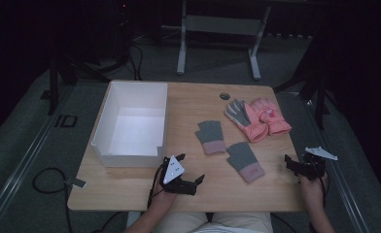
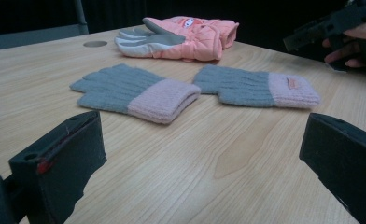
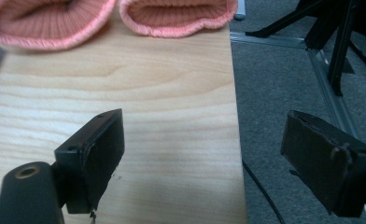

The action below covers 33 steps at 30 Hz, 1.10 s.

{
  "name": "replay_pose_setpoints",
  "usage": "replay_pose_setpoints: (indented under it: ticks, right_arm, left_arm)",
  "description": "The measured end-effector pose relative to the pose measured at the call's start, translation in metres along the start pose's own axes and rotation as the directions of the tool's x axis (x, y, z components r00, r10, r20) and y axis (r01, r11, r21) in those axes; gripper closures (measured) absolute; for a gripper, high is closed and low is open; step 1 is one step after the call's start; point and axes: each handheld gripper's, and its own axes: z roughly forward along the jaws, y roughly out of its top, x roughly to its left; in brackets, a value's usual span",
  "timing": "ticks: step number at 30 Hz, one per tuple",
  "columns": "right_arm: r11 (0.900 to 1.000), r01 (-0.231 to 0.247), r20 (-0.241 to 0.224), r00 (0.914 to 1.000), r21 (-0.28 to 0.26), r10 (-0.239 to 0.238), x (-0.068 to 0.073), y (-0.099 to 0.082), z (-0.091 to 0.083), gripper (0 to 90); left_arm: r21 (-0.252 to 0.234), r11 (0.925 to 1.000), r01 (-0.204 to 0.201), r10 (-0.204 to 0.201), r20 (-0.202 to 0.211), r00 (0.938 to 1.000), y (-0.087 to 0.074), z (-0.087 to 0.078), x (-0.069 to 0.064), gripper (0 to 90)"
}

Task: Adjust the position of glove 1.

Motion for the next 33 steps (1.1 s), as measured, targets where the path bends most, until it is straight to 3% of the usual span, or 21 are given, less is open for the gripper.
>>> replay_pose_setpoints:
  ticks: [14, 26, 28, 33]
  right_arm:
    - [0.9986, 0.011, 0.023, 0.9997, -0.052, -0.010, 0.002, 0.038, -0.017, 11.4]
    - [0.9914, 0.060, 0.027, 0.9980, -0.117, -0.057, 0.014, 0.078, -0.033, 11.4]
    - [0.9901, 0.059, 0.030, 0.9980, -0.128, -0.056, 0.017, 0.085, -0.037, 15.6]
    - [0.9982, -0.004, -0.097, 0.9953, -0.059, -0.002, 0.020, 0.103, -0.038, 16.8]
  left_arm:
    - [0.000, 0.9999, 0.013, -0.013, 0.005, 0.9999, 0.000, 0.000, 0.001, 0.0]
    - [0.004, 1.0000, 0.003, -0.003, 0.007, 1.0000, 0.000, 0.000, 0.000, 0.0]
    - [0.003, 1.0000, 0.001, -0.001, 0.009, 1.0000, 0.000, 0.000, 0.000, 0.0]
    - [0.003, 1.0000, 0.004, -0.004, 0.009, 1.0000, 0.000, 0.000, 0.000, 0.0]
